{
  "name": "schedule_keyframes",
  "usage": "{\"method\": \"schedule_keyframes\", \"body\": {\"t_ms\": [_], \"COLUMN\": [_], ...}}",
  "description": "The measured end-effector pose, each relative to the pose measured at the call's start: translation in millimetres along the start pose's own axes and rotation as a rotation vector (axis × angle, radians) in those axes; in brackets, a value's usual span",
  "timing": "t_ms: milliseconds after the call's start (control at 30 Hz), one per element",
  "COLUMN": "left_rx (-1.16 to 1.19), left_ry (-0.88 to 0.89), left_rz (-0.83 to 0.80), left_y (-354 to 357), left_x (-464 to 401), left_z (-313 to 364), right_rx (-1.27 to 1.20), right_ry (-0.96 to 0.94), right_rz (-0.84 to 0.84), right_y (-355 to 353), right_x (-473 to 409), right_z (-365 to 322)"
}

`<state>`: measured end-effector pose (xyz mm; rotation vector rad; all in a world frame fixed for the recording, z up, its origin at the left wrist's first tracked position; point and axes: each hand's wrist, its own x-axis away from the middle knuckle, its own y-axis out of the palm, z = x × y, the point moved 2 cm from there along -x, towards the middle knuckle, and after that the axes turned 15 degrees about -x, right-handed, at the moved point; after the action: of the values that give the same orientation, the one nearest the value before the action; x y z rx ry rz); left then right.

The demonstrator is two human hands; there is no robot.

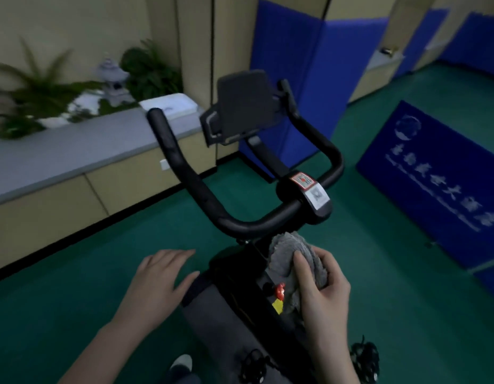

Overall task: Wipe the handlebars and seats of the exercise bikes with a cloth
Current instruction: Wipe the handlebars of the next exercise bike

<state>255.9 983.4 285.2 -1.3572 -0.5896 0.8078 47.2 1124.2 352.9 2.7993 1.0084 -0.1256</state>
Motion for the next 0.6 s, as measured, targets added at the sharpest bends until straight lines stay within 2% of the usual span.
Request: {"method": "schedule_keyframes", "body": {"t_ms": [233,600], "left_rx": [-0.003,0.095], "left_ry": [-0.196,-0.218], "left_rz": [0.116,0.241], "left_y": [-32.1,-64.7], "left_x": [-17.1,-95.0], "left_z": [-34.4,-89.6], "right_rx": [-0.059,-0.016], "right_ry": [-0.026,-0.156], "right_rz": [-0.156,-0.229], "right_y": [60.9,177.1], "right_x": [-46.3,-94.8], "right_z": [-18.2,-26.1]}}
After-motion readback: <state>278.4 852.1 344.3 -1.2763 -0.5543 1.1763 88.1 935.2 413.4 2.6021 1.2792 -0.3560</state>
